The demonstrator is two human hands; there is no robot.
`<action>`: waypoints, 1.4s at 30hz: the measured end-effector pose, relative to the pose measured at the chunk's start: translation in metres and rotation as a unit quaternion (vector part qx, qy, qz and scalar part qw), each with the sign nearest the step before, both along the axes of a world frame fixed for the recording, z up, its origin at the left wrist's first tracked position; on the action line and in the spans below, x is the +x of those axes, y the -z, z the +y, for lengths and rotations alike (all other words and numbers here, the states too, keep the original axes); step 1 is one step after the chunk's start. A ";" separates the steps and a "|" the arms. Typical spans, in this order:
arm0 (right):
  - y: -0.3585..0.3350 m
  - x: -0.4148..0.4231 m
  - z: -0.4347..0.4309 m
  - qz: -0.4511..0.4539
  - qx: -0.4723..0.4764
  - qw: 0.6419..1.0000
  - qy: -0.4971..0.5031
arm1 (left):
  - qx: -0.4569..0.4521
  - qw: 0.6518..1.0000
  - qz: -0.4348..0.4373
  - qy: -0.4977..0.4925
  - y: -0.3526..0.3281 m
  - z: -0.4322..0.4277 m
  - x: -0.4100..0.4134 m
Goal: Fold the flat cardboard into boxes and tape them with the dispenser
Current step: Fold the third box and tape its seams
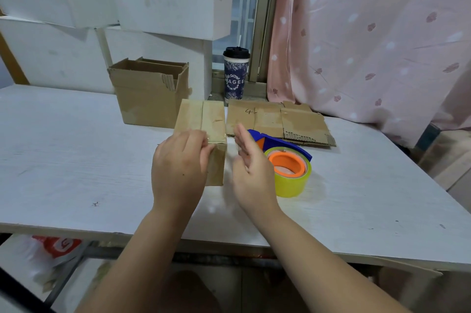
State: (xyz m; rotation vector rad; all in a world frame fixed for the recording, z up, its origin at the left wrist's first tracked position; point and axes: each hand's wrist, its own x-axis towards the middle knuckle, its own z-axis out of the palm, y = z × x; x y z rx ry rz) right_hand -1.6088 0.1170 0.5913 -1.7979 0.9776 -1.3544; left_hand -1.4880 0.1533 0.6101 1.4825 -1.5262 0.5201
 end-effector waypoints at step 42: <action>0.008 -0.008 -0.018 0.005 -0.093 0.995 -0.043 | 0.141 0.860 0.355 0.339 0.021 0.012 0.065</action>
